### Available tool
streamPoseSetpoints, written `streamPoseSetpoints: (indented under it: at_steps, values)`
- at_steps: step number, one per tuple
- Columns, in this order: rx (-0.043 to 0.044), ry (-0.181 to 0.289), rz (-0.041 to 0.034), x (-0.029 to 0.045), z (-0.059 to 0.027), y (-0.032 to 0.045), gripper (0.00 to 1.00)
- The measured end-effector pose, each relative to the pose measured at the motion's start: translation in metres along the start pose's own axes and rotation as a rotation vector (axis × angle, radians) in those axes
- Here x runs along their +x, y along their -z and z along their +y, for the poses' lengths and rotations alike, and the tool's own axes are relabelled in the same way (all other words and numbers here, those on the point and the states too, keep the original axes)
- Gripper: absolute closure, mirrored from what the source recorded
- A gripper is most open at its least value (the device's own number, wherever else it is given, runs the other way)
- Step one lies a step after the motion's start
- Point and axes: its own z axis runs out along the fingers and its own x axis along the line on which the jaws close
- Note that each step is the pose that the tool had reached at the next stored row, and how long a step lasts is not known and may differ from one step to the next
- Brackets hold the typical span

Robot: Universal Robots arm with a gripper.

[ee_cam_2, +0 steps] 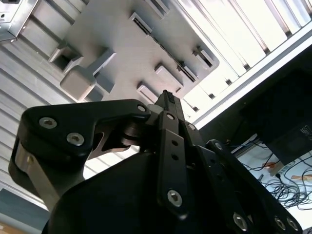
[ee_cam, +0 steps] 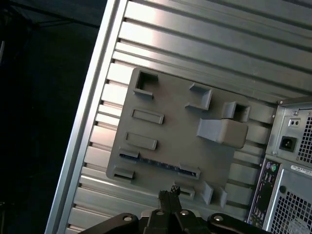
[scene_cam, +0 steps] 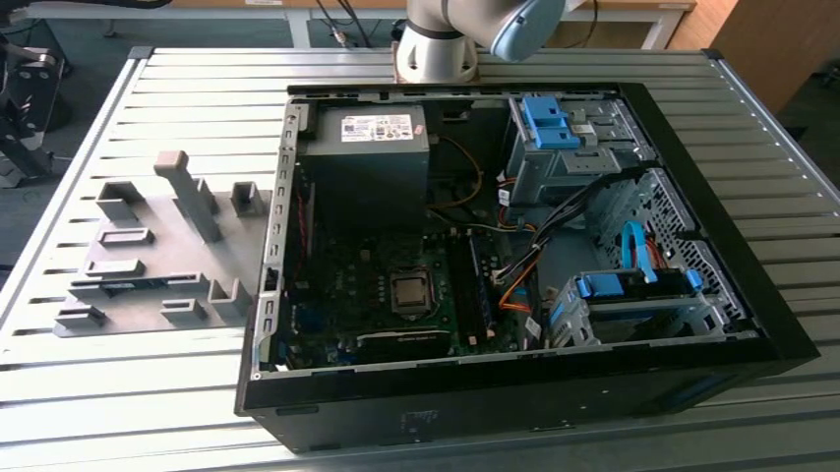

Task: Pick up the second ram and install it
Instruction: 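Pick up the second ram and move it above second insertion slot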

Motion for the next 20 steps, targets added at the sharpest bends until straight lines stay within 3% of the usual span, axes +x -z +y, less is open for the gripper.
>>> streamPoseSetpoints:
  at_steps: [13, 20]
  values:
    - [0.0004, 0.088, -0.0008, 0.0004, 0.0001, 0.0, 0.89]
    - [-0.0009, 0.178, -0.0021, 0.0005, 0.0001, -0.0003, 0.89]
